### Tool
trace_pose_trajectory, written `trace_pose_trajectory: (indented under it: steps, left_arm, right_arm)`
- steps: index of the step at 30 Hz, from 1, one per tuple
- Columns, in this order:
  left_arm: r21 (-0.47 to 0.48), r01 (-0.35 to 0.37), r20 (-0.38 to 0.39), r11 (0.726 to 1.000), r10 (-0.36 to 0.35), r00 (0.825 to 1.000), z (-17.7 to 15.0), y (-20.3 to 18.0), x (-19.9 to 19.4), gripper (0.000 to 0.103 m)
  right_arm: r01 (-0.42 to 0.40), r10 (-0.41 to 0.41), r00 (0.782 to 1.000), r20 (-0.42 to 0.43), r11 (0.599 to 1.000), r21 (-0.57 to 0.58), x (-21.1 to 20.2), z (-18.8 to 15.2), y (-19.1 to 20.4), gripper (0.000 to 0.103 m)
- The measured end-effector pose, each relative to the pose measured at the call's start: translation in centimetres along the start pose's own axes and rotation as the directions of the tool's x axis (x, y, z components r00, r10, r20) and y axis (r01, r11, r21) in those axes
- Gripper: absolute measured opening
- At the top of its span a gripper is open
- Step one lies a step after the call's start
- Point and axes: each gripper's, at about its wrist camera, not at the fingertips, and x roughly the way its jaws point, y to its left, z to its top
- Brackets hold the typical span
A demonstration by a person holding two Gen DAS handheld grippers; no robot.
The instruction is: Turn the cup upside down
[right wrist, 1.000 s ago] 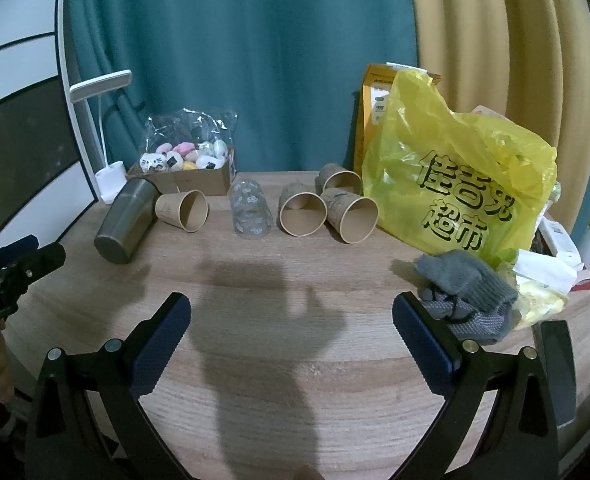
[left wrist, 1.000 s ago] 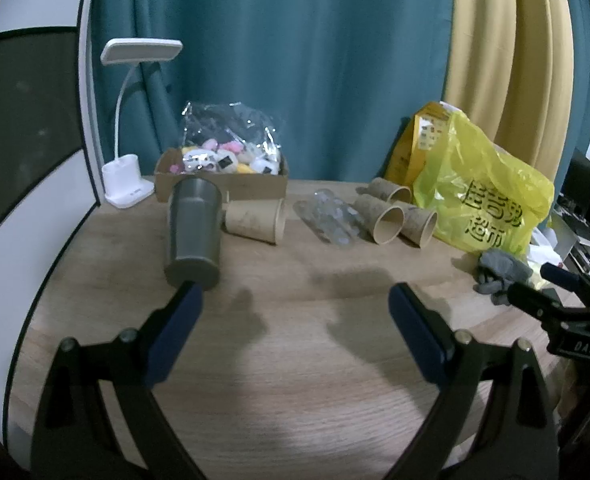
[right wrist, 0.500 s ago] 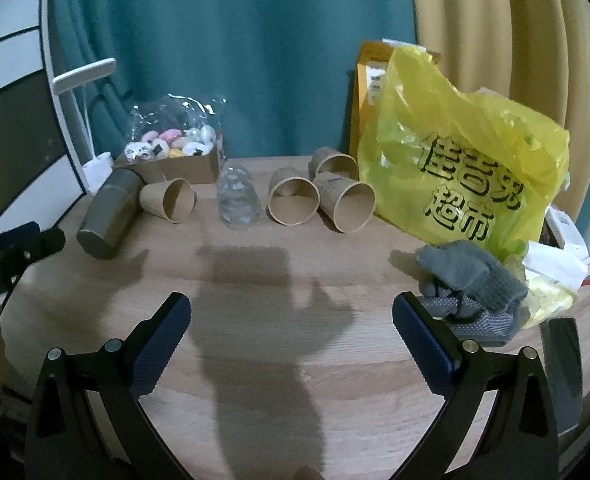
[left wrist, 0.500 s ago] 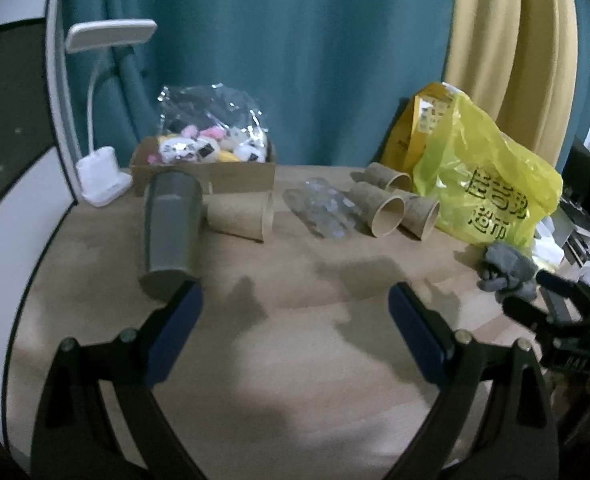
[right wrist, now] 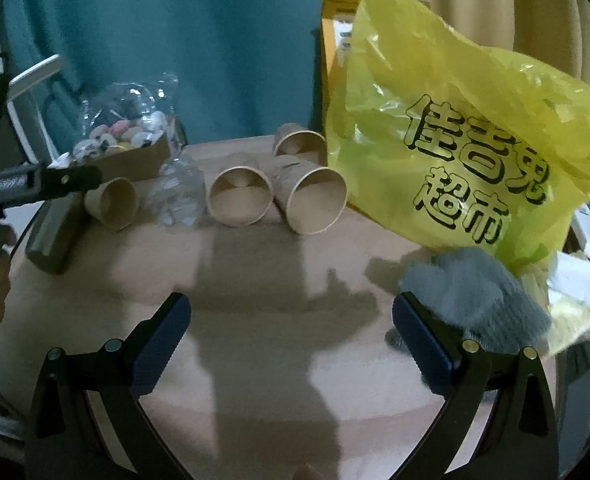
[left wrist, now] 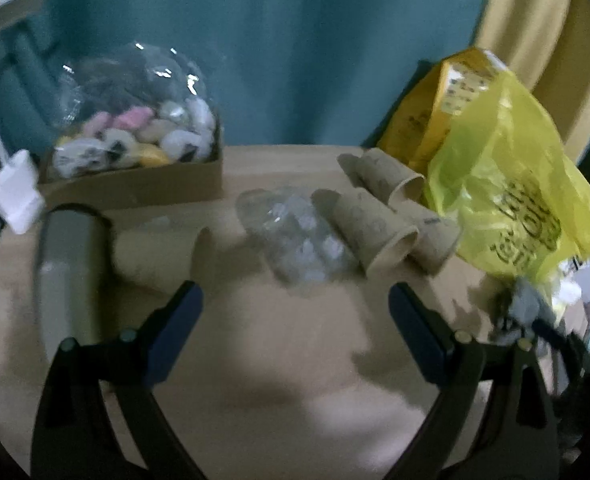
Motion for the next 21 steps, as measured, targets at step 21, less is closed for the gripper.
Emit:
trace_pose_trajectory:
  steps: [21]
  left_arm:
    - [-0.014,-0.119,-0.196,0.993,0.113,0.974,3.5,-1.1,12.9,0.070]
  right_arm:
    - [-0.036,0.037,0.999,-0.007,0.995,0.098,4.1,1.0,-4.8,0.102]
